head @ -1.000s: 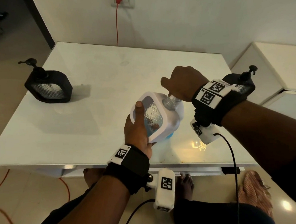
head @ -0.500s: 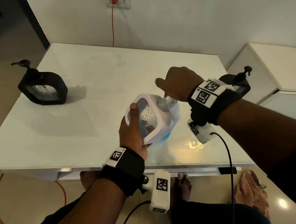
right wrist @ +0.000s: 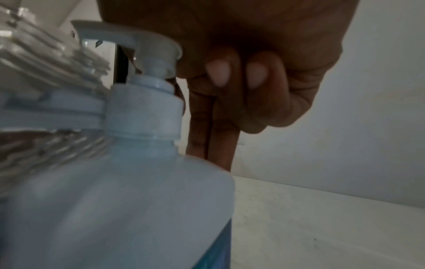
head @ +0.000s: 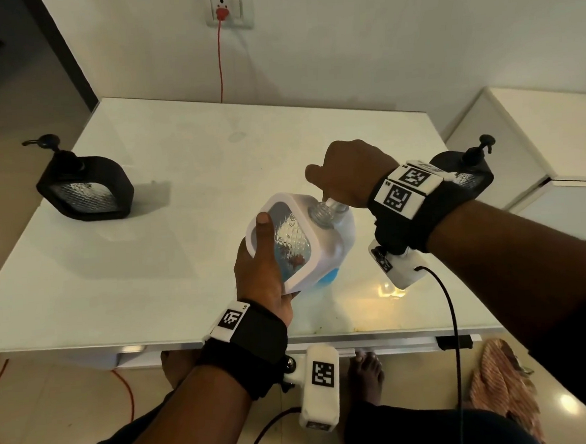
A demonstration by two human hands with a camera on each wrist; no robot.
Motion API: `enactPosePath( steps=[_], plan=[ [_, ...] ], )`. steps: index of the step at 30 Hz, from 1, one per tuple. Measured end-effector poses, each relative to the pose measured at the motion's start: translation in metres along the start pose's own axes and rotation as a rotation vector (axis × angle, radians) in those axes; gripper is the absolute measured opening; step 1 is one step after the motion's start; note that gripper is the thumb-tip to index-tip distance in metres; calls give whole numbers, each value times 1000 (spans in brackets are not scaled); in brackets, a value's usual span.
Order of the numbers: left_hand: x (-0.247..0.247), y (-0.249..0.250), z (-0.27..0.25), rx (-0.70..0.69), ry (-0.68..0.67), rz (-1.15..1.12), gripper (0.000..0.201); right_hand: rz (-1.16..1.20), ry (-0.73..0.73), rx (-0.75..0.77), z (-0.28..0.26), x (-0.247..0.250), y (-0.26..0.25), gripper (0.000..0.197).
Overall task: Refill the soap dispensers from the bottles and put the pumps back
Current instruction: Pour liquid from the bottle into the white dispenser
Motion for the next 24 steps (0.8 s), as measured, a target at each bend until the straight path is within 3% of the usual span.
enactPosePath(
  steps=[4, 13, 19, 24],
  plan=[
    [-3, -1, 0, 11, -18, 5, 40, 0, 12, -7, -2, 0, 2, 40],
    [-5, -3, -1, 2, -33, -1, 43, 56, -101, 14, 5, -4, 3, 67],
    [-1, -2, 1, -7, -8, 9, 42, -13, -19, 37, 4, -3, 5, 45],
    [0, -4, 1, 9, 0, 19, 43, 21, 24, 16, 2, -2, 3, 43]
  ],
)
Point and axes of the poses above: each hand's wrist, its own z-axis towards the middle knuckle, its own x-axis out of the back of the hand, y = z × x, the point moved 6 cm from there along z, towards the middle knuckle, and after that the axes turned 9 degrees about z, right-handed, at the moved point
